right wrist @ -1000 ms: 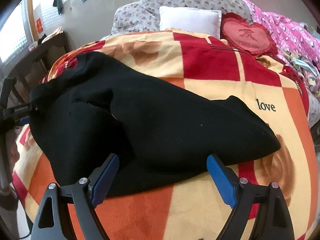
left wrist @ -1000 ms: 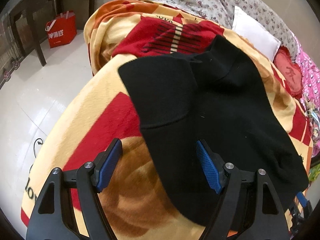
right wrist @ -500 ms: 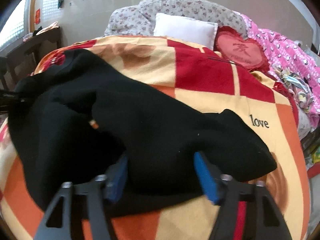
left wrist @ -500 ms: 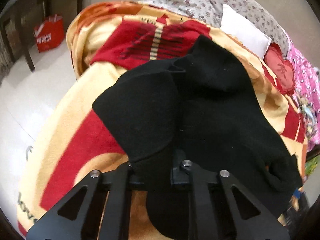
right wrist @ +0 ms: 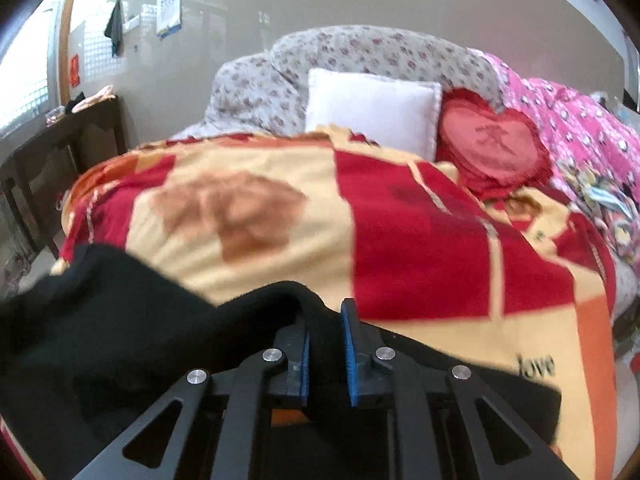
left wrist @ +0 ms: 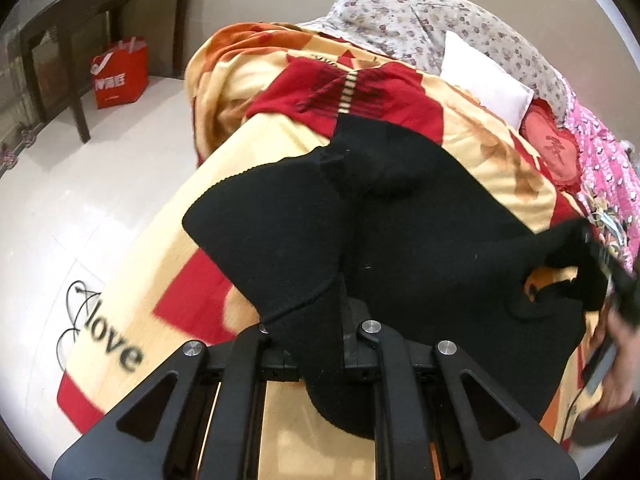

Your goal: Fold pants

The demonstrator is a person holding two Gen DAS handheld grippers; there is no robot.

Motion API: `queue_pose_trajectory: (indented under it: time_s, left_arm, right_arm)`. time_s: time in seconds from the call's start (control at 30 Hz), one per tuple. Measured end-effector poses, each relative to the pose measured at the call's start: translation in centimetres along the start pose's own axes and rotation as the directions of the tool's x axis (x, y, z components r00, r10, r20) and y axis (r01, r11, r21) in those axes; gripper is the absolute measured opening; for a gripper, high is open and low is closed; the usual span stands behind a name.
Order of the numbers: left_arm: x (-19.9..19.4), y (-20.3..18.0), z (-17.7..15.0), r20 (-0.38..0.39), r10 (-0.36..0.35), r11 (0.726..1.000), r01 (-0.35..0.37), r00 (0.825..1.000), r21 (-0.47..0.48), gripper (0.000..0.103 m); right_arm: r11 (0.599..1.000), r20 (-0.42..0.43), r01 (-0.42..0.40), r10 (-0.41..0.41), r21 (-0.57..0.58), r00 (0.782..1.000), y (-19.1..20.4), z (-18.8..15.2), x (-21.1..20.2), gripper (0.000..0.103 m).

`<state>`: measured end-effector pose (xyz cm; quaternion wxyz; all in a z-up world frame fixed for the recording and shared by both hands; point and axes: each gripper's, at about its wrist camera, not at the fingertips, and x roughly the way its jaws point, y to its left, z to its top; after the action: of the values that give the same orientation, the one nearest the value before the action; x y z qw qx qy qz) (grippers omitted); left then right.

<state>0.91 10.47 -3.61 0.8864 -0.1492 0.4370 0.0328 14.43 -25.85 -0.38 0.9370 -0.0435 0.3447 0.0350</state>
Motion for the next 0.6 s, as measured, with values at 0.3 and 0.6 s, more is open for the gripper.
queue_pose_trajectory:
  time_s: [0.3, 0.6]
  left_arm:
    - [0.3, -0.6, -0.6, -0.006, 0.040, 0.999, -0.040, 0.999, 0.029, 0.009]
    - [0.8, -0.4, -0.7, -0.024, 0.036, 0.999, -0.036, 0.999, 0.013, 0.009]
  right_arm:
    - [0.991, -0.190, -0.137, 0.133, -0.004, 0.973, -0.2, -1.1, 4.7, 0.015]
    - [0.977, -0.154, -0.049, 0.082, 0.206, 0.985, -9.9, -8.2, -6.4, 0.050]
